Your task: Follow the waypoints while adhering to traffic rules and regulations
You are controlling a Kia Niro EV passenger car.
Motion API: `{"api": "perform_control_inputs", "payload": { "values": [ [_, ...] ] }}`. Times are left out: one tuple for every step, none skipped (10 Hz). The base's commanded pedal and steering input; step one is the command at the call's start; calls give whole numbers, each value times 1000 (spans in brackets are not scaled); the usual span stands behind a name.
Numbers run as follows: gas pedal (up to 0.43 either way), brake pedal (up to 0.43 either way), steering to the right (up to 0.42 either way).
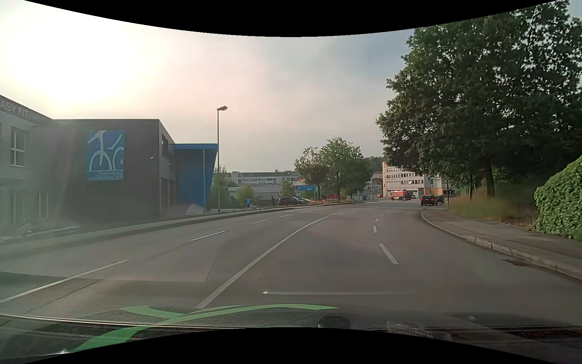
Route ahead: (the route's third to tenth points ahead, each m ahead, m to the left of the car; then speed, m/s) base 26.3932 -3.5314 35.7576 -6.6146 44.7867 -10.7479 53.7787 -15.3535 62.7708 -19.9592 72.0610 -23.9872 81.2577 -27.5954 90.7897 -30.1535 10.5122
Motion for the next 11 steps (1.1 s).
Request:
{"api": "perform_control_inputs", "payload": {
  "values": [
    [118, 0, 58],
    [118, 0, 58],
    [118, 0, 56],
    [118, 0, 55],
    [118, 0, 55],
    [118, 0, 55],
    [118, 0, 55],
    [118, 0, 55],
    [118, 0, 55],
    [118, 0, 55],
    [118, 0, 55]
  ]
}}
